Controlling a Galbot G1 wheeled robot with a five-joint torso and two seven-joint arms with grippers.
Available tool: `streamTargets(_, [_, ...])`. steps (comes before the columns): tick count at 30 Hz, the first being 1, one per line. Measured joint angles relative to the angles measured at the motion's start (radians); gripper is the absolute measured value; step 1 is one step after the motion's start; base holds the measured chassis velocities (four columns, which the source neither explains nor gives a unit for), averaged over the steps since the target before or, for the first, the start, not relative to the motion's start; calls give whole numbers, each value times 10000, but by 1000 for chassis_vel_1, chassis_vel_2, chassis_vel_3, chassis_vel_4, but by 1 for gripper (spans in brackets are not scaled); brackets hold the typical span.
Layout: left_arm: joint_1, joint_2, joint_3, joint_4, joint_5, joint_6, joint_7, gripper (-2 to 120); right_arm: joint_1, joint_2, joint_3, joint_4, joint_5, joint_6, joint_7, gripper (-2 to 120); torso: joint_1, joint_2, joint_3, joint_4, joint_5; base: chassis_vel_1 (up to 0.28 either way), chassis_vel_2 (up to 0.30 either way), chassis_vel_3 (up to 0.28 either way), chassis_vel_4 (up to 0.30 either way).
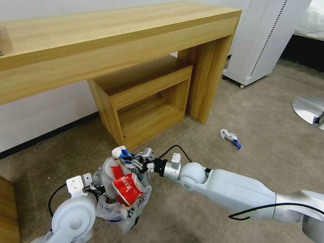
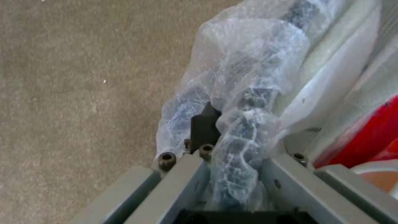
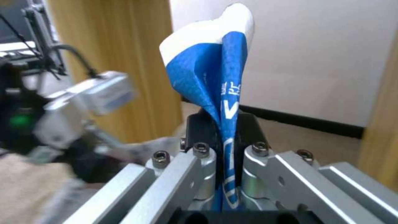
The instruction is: Pick up the trash bin and place the garbage on the floor into it.
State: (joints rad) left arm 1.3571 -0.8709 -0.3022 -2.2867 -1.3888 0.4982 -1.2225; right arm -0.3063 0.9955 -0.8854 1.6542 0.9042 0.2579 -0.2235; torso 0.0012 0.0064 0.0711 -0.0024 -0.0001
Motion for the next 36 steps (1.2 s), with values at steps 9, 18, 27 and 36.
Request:
streamTargets(9, [88,-15,-78,-8,32,-39,-13,0,-640,-326,-180,515,-107,-79,150,3,0,0,0,0,1,0,0,0,0])
streamTargets(18, [184,-187,-41,-22,210,-11,-3,0,-1156,-227,-137,-75,-464,-13,52,3,0,0,0,0,2,0,0,0,0])
streamTargets(27, [323,-314,-17,-22,382,22,17,0,-1227,-272,-113,-73,-629,5,37,20,0,0,-1,1,2,0,0,0,0])
streamTargets(36, [246,-366,87,46,433,57,10,0,-1034,-180,-108,-115,-620,8,264,55,0,0,-1,1,1,0,0,0,0])
